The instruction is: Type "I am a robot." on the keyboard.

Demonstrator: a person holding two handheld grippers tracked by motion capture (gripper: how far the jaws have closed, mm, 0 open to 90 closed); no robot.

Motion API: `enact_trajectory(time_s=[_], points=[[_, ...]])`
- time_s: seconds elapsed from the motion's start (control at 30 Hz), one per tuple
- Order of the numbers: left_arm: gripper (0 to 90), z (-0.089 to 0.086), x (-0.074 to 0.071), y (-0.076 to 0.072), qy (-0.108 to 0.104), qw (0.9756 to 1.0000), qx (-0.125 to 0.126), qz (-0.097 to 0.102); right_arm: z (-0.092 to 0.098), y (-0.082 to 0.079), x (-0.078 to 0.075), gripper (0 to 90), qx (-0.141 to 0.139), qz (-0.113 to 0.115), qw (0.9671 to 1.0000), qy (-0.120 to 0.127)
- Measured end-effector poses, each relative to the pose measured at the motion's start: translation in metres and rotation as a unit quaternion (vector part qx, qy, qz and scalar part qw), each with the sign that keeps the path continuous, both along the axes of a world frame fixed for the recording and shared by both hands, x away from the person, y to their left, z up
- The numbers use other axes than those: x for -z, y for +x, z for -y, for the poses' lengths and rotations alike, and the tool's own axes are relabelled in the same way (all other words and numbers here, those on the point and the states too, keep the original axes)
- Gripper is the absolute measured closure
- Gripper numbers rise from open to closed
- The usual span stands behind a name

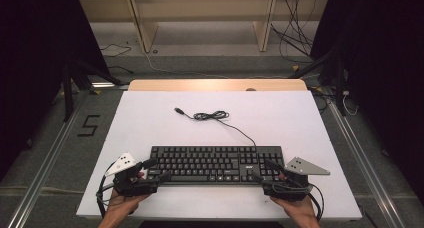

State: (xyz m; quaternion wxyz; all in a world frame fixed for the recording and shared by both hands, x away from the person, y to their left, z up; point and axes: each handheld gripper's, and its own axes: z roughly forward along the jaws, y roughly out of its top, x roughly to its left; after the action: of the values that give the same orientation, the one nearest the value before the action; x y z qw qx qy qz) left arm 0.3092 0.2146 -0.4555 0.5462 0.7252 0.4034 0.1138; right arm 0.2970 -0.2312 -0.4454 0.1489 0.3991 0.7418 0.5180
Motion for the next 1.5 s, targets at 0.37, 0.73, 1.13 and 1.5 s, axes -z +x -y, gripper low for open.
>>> enact_trajectory(time_s=[0.37,0.73,1.13,1.5], points=[[21.9,0.000,0.000,0.001,0.005,1.0000,-0.003,-0.002,-0.003,0.001,-0.001,31.4,-0.001,0.001,1.0000,0.002],[22.4,-0.002,0.002,0.002,0.010,0.9998,-0.016,-0.011,-0.030,0.015,-0.005,31.7,-0.028,-0.001,0.9995,-0.012],[30.3,-0.008,0.005,0.006,0.028,0.9984,-0.040,-0.029,-0.069,0.040,-0.008,38.0,-0.058,-0.022,0.9976,-0.031],[50.7,-0.014,0.008,0.009,0.044,0.9958,-0.065,-0.047,-0.102,0.059,-0.006,44.8,-0.075,-0.037,0.9954,-0.047]])
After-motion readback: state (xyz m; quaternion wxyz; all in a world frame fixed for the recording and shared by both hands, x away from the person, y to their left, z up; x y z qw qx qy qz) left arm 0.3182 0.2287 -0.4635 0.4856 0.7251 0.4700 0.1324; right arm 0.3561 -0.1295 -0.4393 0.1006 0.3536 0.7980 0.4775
